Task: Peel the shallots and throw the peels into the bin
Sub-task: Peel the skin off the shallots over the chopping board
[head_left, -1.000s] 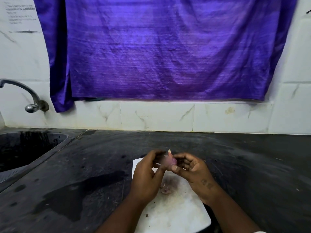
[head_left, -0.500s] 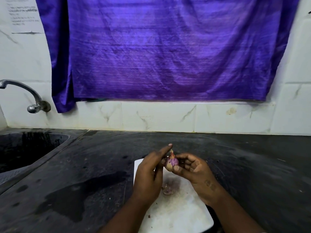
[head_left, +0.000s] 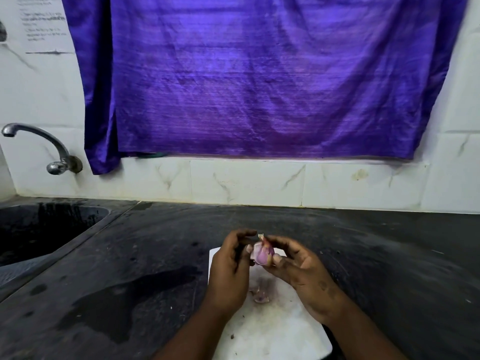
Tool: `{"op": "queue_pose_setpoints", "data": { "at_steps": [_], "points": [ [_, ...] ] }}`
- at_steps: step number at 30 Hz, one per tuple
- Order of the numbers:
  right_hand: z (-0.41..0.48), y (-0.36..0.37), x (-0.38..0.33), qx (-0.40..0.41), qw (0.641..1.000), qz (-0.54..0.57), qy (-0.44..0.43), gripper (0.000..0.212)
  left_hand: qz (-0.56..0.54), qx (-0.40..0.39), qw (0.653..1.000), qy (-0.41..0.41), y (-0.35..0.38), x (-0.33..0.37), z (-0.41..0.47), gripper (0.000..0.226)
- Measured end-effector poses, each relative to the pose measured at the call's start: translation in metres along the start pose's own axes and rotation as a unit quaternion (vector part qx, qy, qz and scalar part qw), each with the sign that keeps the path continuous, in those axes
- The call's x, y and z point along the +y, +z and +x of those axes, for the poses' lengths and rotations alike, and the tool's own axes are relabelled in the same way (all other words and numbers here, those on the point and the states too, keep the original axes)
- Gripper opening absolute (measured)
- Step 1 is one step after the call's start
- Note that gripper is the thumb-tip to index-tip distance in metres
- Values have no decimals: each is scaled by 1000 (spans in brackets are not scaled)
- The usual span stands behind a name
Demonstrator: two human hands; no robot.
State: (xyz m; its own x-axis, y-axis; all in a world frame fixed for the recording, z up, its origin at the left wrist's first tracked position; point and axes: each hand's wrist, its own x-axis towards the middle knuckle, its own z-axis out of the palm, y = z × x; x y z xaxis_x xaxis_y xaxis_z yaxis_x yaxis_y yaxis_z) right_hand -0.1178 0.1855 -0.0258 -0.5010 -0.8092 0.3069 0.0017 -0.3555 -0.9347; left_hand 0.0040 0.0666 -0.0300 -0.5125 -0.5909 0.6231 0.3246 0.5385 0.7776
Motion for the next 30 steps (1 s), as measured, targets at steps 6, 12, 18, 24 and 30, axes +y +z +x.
{"op": "queue_pose_setpoints", "data": {
  "at_steps": [6,12,18,24,30],
  "points": [
    [2,1,-1,52,999,8,-1,24,16,-28,999,-21,0,2,-2,30],
    [2,1,-1,75,995,-64,-29,36,16,-33,998,-44,2,7,-4,31],
    [0,-1,-4,38,999,-14,-26,36,-90,0,992,-92,3,3,1,27],
    [2,0,-4,32,998,50,-11,46,-196,45,966,-162,2,-2,7,29],
    [4,0,-1,47,995,85,3,41,-173,85,966,-171,1,-1,9,32]
  ]
}}
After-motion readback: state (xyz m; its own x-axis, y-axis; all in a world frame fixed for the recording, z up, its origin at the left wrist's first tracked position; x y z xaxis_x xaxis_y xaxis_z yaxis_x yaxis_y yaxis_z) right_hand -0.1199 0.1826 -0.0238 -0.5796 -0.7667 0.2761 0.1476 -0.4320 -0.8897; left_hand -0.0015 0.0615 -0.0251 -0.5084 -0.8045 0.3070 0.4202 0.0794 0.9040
